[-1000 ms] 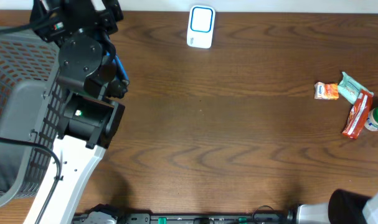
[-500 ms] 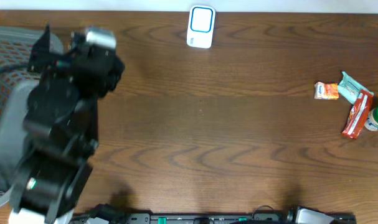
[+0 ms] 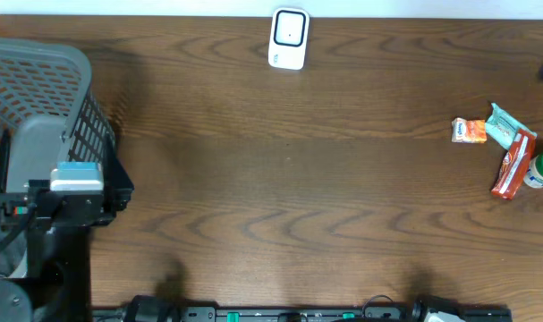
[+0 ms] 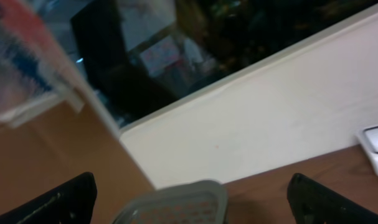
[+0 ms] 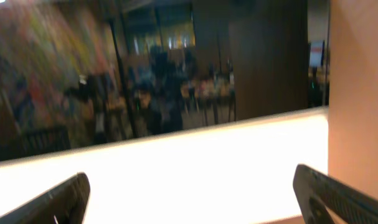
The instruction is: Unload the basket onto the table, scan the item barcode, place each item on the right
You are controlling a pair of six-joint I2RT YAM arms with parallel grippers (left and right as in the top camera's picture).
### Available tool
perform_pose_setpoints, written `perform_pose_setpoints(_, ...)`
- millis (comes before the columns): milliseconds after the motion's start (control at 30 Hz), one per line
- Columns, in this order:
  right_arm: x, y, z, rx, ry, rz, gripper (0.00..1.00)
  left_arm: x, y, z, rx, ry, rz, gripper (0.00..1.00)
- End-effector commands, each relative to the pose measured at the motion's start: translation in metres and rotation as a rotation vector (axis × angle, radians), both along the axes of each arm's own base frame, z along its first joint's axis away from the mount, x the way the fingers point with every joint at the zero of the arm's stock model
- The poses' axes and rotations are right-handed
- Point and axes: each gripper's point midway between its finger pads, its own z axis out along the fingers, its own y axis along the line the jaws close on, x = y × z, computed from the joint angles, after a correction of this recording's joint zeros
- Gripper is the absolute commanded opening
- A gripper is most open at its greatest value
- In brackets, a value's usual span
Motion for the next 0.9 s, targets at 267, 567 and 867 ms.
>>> perform_pose_setpoints(267, -0.065, 0.024, -0.072, -0.045, -0.176, 0.035, 0.99, -0.007, -0.012, -0.078, -0.029, 0.015, -0.118, 0.98)
perform_pose_setpoints(567, -0.090, 0.028, -0.095, -0.043, -0.169, 0.036, 0.99, -0.039, -0.015, 0.006, 0.039, -0.354, -0.119, 0.98)
perform_pose_setpoints(867, -0.149, 0.038, -0.104, -0.068, -0.302, 0.035, 0.99, -0.035, -0.013, -0.004, 0.030, -0.311, -0.112, 0.98)
